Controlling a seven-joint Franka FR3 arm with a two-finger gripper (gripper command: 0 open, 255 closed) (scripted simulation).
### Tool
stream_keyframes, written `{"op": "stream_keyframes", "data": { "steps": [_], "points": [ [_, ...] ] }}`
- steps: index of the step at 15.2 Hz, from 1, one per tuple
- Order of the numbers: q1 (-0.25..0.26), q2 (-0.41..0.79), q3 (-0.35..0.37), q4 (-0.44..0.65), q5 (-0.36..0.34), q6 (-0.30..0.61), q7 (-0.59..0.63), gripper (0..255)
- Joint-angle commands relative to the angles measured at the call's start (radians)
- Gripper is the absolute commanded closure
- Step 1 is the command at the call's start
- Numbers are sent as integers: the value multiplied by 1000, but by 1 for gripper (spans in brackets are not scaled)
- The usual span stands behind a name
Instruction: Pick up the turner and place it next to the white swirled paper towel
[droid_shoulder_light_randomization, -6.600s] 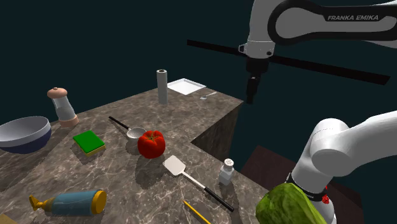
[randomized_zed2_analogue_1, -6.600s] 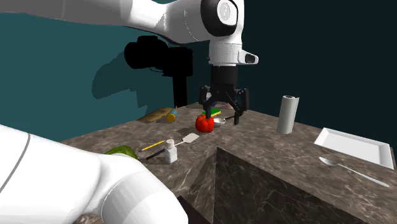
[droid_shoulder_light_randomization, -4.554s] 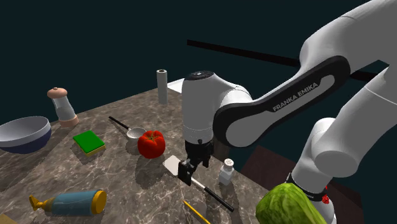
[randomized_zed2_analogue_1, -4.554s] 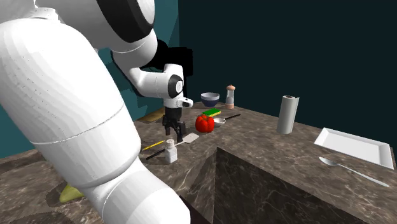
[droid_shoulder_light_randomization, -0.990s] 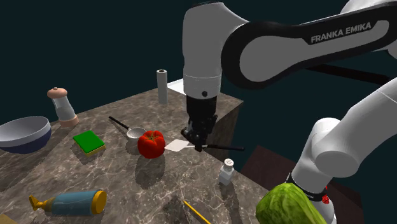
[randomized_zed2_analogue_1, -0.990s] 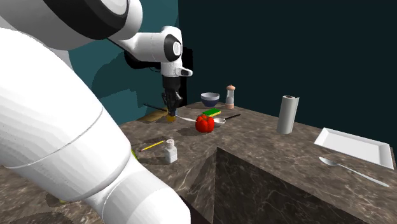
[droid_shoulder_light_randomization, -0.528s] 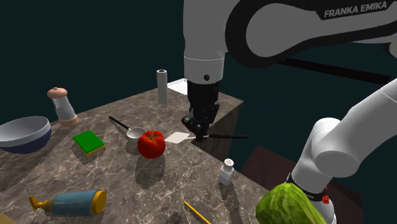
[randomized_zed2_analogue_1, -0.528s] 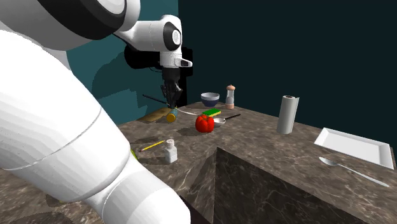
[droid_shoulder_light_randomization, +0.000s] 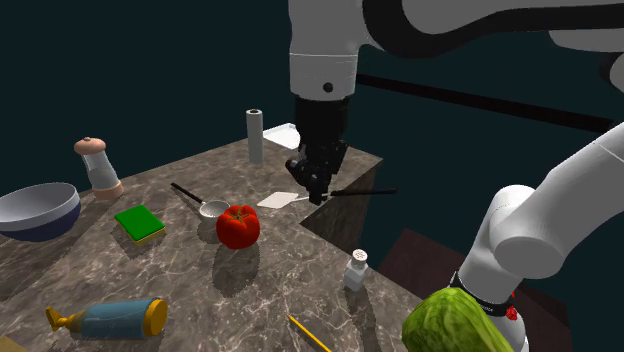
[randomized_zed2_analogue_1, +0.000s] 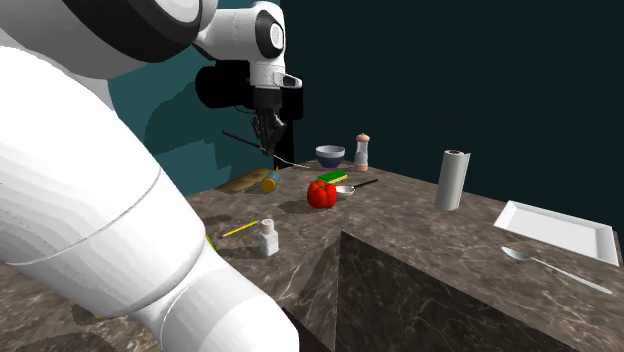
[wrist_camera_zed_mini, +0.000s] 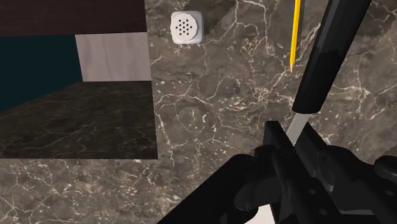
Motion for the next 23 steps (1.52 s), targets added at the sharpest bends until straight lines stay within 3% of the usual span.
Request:
{"op": "stream_keyframes", "data": {
  "steps": [1, 7, 15, 23],
  "points": [
    [-1, 2, -3, 30, -2, -28, 2, 255],
    [-7, 19, -8, 121, -12, -104, 12, 255],
    [-79, 119, -104, 187, -93, -98, -141, 255],
    [-148, 275, -176, 331, -173, -106, -269, 255]
  ]
}}
